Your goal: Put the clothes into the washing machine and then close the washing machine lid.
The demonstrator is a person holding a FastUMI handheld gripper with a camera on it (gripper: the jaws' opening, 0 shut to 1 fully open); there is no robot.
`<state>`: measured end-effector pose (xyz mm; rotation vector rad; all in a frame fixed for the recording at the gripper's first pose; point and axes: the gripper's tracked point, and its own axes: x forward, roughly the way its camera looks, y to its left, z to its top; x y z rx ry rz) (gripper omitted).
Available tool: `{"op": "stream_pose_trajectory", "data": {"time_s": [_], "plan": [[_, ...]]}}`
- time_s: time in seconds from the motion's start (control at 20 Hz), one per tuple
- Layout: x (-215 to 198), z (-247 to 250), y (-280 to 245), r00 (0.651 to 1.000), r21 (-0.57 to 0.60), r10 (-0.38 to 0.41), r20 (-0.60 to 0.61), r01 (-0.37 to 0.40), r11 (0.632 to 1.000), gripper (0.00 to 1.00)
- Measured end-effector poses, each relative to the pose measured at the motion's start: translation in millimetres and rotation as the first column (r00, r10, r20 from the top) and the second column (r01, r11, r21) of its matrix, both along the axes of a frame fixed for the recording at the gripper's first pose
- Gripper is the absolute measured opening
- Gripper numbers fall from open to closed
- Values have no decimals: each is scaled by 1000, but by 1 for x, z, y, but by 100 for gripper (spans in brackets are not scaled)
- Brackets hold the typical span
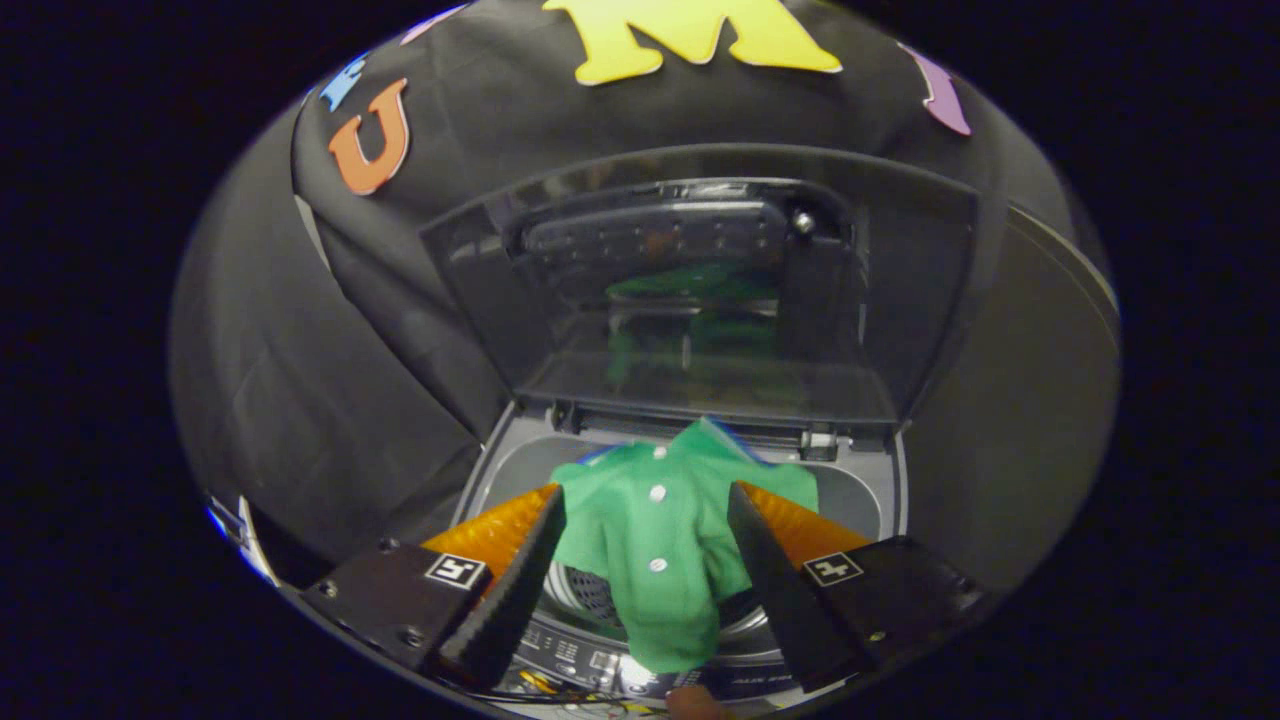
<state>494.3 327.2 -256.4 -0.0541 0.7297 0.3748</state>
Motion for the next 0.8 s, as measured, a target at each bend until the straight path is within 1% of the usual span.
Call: {"op": "stream_pose_trajectory", "data": {"time_s": [0.1,0.2,0.35,0.6,0.8], "plan": [[-1,3,-2,1000,1,-10,16,10,1000,100],[-4,5,-2,1000,-3,2,11,-2,1000,100],[-3,24,1,999,17,9,49,-10,1000,100],[-3,88,13,989,68,38,141,-48,997,100],[-1,146,22,979,123,38,198,-64,990,100]]}}
